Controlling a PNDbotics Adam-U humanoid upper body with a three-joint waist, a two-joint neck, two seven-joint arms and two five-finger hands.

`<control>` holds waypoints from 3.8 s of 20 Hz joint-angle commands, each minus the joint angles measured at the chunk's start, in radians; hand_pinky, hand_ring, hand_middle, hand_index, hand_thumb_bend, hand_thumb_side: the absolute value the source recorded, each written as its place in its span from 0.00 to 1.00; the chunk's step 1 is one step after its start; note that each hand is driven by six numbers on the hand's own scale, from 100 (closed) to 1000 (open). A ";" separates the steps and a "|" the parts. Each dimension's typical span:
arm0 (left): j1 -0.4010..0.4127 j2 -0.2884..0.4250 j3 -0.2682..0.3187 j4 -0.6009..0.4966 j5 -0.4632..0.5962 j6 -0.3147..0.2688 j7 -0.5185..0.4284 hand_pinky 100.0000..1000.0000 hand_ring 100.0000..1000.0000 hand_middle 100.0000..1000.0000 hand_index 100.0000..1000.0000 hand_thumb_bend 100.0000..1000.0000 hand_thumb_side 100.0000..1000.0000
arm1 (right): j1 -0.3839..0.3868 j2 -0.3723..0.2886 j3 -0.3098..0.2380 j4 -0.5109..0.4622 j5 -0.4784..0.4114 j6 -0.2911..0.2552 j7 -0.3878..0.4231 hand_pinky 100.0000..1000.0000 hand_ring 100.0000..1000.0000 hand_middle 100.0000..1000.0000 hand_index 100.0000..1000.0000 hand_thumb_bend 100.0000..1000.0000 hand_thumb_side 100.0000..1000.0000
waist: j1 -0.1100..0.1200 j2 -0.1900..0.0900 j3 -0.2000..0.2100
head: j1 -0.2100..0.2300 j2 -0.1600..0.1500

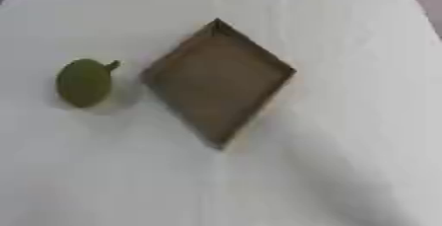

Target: Pick up objects on the table and place them in the box.

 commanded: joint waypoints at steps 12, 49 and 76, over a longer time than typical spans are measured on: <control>-0.001 0.105 -0.003 0.048 -0.055 0.038 -0.042 0.68 0.68 0.70 0.86 0.00 0.59 | -0.012 -0.020 -0.001 -0.016 -0.001 0.003 0.004 0.76 0.61 0.51 0.80 0.00 0.55 | 0.009 -0.026 0.000 | -0.005 0.004; -0.628 0.410 -0.570 0.461 -0.413 0.186 -0.598 0.95 0.88 0.85 0.94 0.33 0.56 | -0.018 0.001 0.035 -0.016 -0.021 0.006 0.043 0.77 0.61 0.51 0.80 0.00 0.55 | 0.033 -0.045 -0.034 | 0.056 0.028; -0.852 0.159 -0.659 0.558 -0.489 0.222 -0.760 0.94 0.89 0.85 0.95 0.24 0.59 | -0.001 0.012 0.030 -0.016 -0.021 0.002 0.032 0.77 0.61 0.51 0.81 0.00 0.55 | 0.039 -0.051 -0.022 | 0.083 0.025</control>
